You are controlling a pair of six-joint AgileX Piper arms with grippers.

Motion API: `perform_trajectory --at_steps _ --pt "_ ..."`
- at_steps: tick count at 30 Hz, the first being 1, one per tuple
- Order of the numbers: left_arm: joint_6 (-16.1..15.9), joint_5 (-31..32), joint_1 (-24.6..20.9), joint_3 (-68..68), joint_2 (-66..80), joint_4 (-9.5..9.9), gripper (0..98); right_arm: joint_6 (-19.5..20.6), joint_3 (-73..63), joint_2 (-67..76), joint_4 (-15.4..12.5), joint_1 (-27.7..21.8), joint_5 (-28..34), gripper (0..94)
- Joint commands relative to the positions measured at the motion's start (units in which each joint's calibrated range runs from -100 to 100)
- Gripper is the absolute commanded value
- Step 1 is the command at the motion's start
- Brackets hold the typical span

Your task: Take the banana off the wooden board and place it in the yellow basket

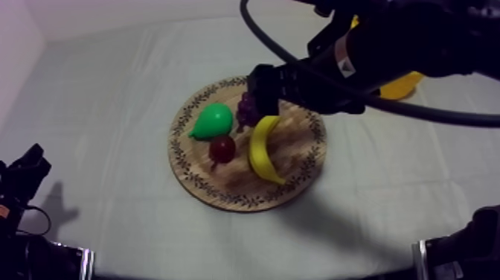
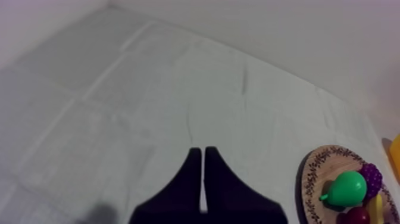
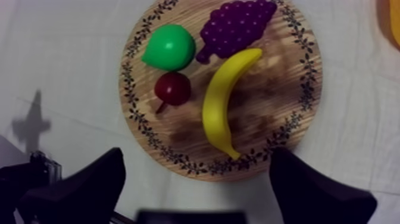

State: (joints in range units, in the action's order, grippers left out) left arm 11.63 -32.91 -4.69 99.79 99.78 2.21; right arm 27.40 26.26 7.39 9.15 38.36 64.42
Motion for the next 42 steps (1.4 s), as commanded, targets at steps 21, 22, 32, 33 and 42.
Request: perform_trajectory --at_steps 21,22,32,33,42 --pt "0.0 0.0 0.0 0.0 0.0 -0.03 0.1 -7.3 -5.4 -22.6 -7.5 -3.4 -3.1 82.2" --pt "0.0 0.0 0.0 0.0 0.0 -0.03 0.1 -7.5 -5.7 -23.6 -7.7 -3.5 -3.2 82.2" --pt "0.0 0.0 0.0 0.0 0.0 -0.03 0.1 -10.8 -11.2 -32.7 -10.7 -5.5 -2.6 81.5" --pt "0.0 0.0 0.0 0.0 0.0 -0.03 0.1 -11.2 -12.0 -33.5 -10.9 -5.6 -2.2 81.3" --pt "0.0 0.0 0.0 0.0 0.0 -0.03 0.1 -15.1 -18.8 -39.4 -13.9 -7.0 2.6 77.8"
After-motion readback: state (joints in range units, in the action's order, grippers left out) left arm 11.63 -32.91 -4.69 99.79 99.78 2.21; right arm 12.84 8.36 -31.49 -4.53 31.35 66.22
